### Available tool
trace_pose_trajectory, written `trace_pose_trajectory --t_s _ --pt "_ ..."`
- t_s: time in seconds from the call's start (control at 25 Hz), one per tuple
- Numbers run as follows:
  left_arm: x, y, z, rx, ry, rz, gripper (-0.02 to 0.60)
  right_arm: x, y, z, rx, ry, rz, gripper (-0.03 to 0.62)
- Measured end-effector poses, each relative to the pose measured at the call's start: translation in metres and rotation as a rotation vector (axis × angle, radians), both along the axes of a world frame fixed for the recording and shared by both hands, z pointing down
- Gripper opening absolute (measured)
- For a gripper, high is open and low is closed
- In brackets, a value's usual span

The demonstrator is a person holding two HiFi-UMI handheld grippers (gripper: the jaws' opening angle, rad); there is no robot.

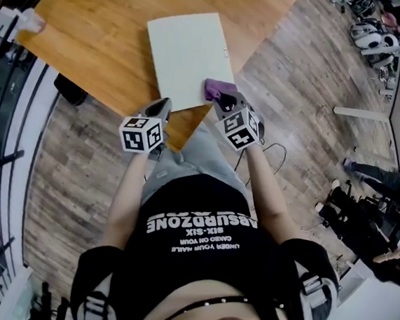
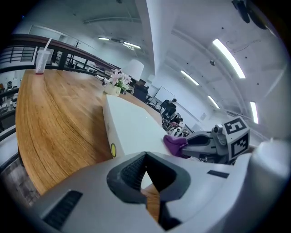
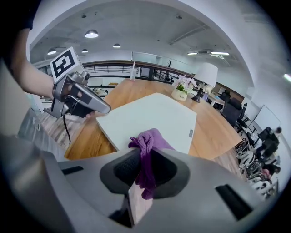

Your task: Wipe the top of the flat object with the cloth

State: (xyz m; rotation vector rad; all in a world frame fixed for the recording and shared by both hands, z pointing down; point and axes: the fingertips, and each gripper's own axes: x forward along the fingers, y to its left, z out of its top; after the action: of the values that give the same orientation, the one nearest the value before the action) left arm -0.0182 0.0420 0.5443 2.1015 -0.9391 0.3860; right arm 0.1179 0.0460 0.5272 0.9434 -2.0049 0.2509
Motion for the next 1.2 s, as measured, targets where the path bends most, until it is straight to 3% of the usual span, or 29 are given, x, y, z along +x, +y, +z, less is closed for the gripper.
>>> trace_pose_trajectory --t_s 0.52,0.68,0.84,1.04,1.2 --pt "0.026 -0.002 0.01 -0.018 -0.054 0.084 0.017 0.073 -0.021 0.0 0.007 0.043 0.182 0.064" --pt "0.026 -0.001 0.012 -0.032 -0.061 0.08 0.017 0.073 -0.022 0.007 0.002 -0.021 0.222 0.063" --pt "0.024 -0.001 0.013 -0.012 -0.104 0.087 0.017 0.068 -0.021 0.011 -0.006 -0.007 0.205 0.063" --pt "0.024 -0.001 0.012 0.006 -0.168 0.105 0.017 0.069 -0.023 0.009 -0.036 -0.102 0.232 0.063" --pt "0.024 0.001 0.014 0.016 -0.188 0.109 0.017 0.068 -0.02 0.01 -0.047 -0.105 0.233 0.063"
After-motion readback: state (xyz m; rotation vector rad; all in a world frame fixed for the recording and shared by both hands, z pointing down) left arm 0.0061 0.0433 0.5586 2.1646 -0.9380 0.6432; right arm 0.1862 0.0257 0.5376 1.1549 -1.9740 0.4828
